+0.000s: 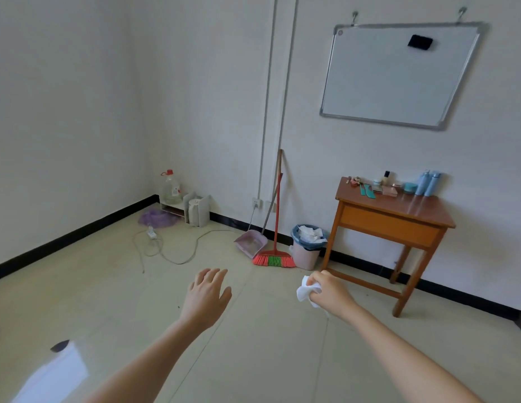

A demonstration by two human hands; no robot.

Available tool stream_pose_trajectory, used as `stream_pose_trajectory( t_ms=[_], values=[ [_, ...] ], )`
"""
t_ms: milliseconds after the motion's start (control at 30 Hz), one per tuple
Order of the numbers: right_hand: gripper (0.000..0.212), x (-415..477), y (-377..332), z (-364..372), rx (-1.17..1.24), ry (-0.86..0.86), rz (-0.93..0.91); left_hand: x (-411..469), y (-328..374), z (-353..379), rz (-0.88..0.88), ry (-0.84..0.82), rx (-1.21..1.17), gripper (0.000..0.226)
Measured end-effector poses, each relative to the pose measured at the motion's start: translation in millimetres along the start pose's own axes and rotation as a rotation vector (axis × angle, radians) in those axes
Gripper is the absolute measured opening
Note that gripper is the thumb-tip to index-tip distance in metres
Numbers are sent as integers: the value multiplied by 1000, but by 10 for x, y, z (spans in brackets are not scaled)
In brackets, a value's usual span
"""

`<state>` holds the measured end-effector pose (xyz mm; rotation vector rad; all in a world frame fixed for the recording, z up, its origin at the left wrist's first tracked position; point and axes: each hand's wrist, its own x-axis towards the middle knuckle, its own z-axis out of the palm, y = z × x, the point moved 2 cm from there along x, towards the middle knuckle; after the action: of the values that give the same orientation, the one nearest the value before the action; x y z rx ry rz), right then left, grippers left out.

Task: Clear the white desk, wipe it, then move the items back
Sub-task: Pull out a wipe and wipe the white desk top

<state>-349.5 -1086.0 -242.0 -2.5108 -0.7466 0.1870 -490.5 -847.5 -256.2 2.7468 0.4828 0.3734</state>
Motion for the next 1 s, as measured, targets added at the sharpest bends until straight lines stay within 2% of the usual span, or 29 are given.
stream_pose_trajectory(
  t_ms=[167, 333, 633, 800, 1000],
  values=[
    [6, 655, -112, 439, -12, -112, -28, 385, -500, 295, -90, -63, -2, 48],
    [9, 1377, -228, 742, -59, -183, -24, 1085, -958, 439, -102, -79, -18, 48],
    [18, 2921, -428, 685, -108, -45, 44, 2823, -1526, 377, -43, -41, -38, 48],
    [16, 3185, 0, 783, -89, -140, 171, 3487, -1378, 857, 12, -150, -88, 47],
    [20, 3788, 895, 319, -77, -53, 311, 4508, -637, 1510, 146, -213, -124, 46]
  ],
)
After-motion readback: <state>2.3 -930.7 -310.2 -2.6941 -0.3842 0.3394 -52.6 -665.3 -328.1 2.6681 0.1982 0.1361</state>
